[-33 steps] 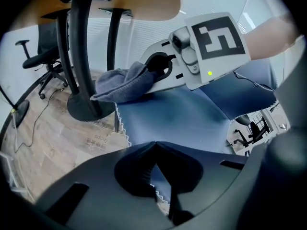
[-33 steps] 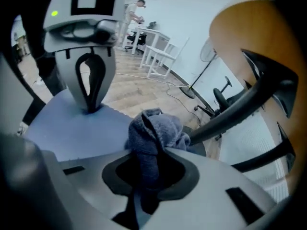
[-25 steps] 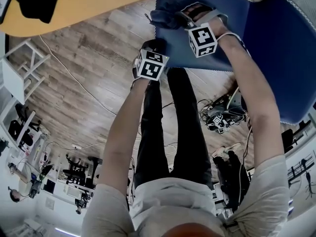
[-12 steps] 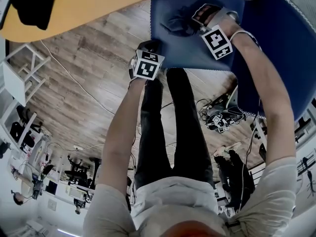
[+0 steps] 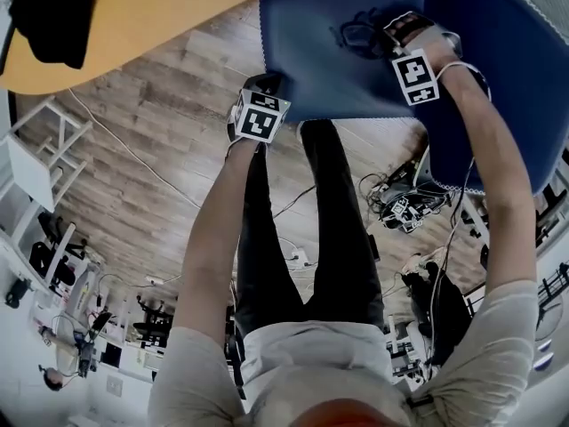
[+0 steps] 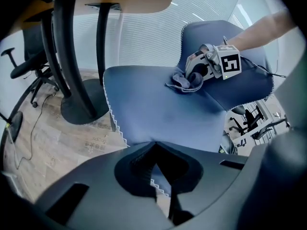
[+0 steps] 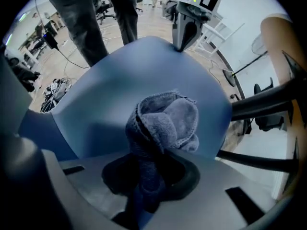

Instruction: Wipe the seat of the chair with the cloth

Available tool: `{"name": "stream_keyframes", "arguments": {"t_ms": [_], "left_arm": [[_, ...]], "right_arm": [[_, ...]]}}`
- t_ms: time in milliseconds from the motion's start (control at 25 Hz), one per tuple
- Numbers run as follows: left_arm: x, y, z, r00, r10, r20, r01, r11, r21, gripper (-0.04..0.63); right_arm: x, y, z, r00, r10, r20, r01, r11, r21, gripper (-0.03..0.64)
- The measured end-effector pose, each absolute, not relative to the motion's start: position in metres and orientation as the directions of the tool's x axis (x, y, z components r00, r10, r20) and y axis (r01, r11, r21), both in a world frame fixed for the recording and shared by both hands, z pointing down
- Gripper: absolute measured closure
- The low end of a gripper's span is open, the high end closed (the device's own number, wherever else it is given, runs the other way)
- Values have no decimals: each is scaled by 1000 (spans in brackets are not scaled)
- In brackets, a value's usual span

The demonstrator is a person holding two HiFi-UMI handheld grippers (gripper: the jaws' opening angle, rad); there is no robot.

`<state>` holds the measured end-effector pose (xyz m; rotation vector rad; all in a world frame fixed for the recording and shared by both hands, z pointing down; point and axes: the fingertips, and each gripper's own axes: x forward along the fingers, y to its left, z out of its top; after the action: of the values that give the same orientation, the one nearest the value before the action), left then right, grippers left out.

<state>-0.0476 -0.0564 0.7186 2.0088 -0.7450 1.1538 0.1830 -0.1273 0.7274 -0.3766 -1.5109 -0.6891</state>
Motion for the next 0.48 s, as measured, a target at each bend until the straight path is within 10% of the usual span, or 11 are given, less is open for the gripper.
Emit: {"name": "stream_keyframes", "arguments": {"t_ms": [480], "left_arm": [[-46,-53,717,458,-63,887,-659,-694,291,568]], "right_arm": [[225,-114,728,125,-249,960,177,958,225,545]]}}
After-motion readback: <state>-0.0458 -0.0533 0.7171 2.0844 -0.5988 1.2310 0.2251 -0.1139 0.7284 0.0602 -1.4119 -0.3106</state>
